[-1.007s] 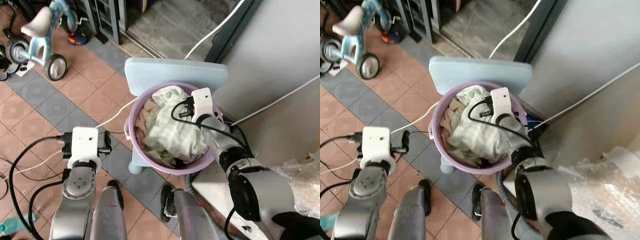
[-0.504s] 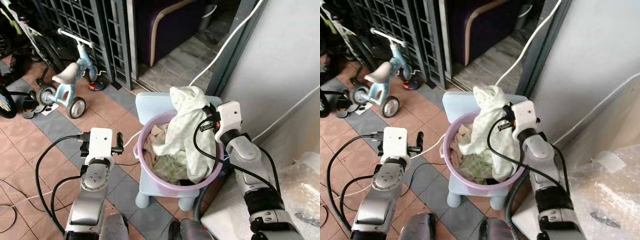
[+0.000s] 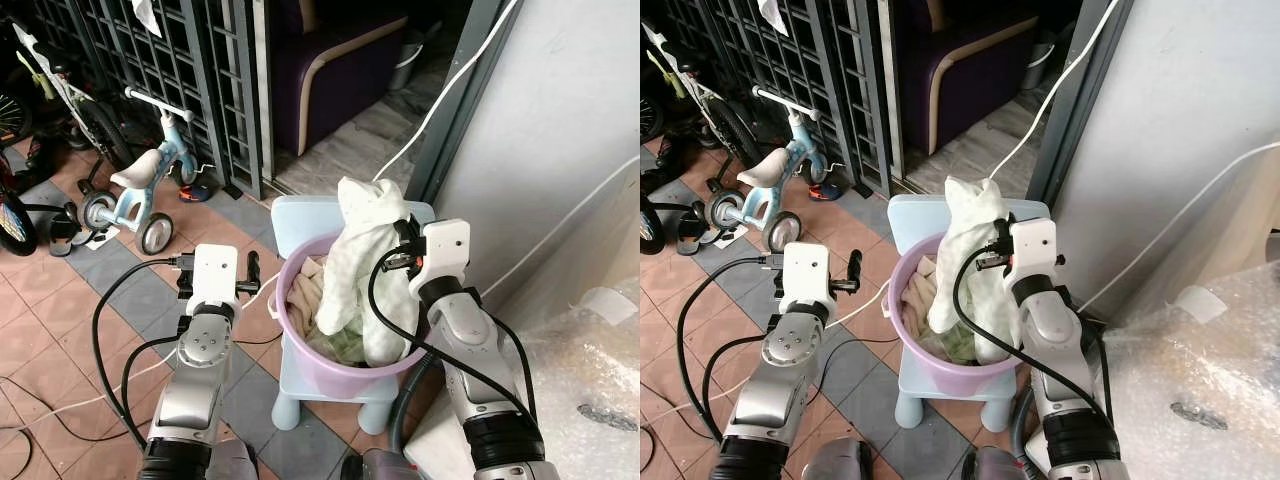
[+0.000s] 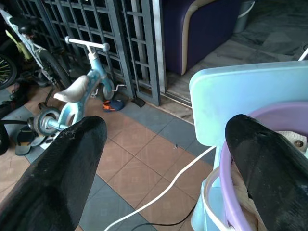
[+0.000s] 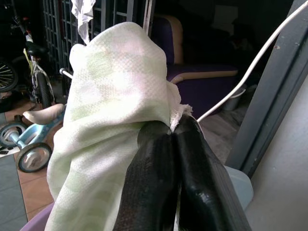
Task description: Clothes washing
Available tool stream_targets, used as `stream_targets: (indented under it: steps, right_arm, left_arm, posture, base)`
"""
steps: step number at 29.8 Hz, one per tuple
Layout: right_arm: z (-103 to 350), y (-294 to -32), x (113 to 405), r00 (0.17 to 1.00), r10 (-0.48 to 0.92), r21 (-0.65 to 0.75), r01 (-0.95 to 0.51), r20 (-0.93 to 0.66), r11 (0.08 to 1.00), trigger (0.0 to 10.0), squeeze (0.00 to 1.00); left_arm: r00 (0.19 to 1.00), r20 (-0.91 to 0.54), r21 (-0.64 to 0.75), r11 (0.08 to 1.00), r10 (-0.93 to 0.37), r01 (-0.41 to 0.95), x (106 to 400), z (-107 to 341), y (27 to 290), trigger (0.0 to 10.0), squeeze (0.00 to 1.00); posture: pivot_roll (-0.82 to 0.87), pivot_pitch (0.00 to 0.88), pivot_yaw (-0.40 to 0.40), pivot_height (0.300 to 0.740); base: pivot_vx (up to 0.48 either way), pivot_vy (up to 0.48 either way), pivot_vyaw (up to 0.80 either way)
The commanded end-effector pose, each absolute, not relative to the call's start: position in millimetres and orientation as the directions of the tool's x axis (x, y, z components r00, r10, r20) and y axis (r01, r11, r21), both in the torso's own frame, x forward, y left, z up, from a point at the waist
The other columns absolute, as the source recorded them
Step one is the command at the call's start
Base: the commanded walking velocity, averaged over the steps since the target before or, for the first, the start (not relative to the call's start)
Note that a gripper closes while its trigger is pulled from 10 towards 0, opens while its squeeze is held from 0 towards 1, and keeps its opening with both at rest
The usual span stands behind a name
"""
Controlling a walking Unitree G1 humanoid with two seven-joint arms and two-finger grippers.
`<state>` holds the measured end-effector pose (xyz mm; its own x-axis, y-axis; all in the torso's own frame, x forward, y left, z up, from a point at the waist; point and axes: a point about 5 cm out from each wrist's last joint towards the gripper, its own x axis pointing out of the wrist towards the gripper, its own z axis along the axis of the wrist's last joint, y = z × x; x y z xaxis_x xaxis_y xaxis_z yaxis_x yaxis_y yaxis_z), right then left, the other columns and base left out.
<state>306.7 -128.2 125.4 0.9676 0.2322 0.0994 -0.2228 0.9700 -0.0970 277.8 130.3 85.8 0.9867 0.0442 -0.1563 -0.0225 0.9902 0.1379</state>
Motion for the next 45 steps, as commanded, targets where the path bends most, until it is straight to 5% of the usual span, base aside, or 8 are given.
stream_targets:
  steps: [1, 10, 11, 13, 20, 45]
  right_arm:
    - [133, -130, 309, 0.969, 0.22, -0.1, -0.209, 0.115, 0.973, 4.4, 0.0]
    - [124, -121, 301, 0.967, 0.245, -0.081, -0.24, 0.074, 0.968, 4.8, 0.0]
    - [122, -119, 300, 0.967, 0.247, -0.075, -0.242, 0.065, 0.967, 9.7, 0.0]
    - [122, -118, 301, 0.967, 0.246, -0.074, -0.241, 0.06, 0.968, 10.0, 0.0]
    - [129, -121, 308, 0.974, 0.215, -0.075, -0.21, 0.072, 0.975, 10.0, 0.0]
    - [152, -154, 320, 0.987, 0.004, -0.12, 0.016, 0.159, 0.993, 10.0, 0.0]
  left_arm:
    - [0.986, -0.162, 0.13, 0.991, 0.048, -0.027, 278, 83, 131, 10.0, 0.0]
    - [0.985, -0.16, 0.138, 0.99, 0.06, -0.038, 274, 82, 137, 10.0, 0.0]
    - [0.985, -0.162, 0.143, 0.989, 0.059, -0.036, 274, 81, 139, 10.0, 0.0]
    - [0.985, -0.163, 0.145, 0.989, 0.056, -0.033, 273, 81, 139, 10.0, 0.0]
    - [0.991, -0.136, 0.113, 0.994, 0.015, 0.0, 277, 87, 138, 10.0, 0.0]
    - [0.991, -0.125, 0.048, 0.998, -0.037, 0.044, 275, 87, 132, 10.0, 0.0]
  posture:
    - [0.0, 0.0, -0.045, 0.74]
    - [0.02, 0.0, -0.052, 0.74]
    - [0.03, 0.0, -0.053, 0.74]
    - [0.03, 0.0, -0.049, 0.74]
    - [0.01, 0.0, -0.018, 0.74]
    - [-0.01, 0.0, -0.028, 0.74]
  base:
    - [-0.33, 0.0, 0.0]
    - [-0.334, 0.0, 0.0]
    - [-0.304, 0.0, 0.0]
    - [-0.3, 0.0, 0.0]
    - [-0.042, 0.0, 0.0]
    - [0.0, -0.221, -0.8]
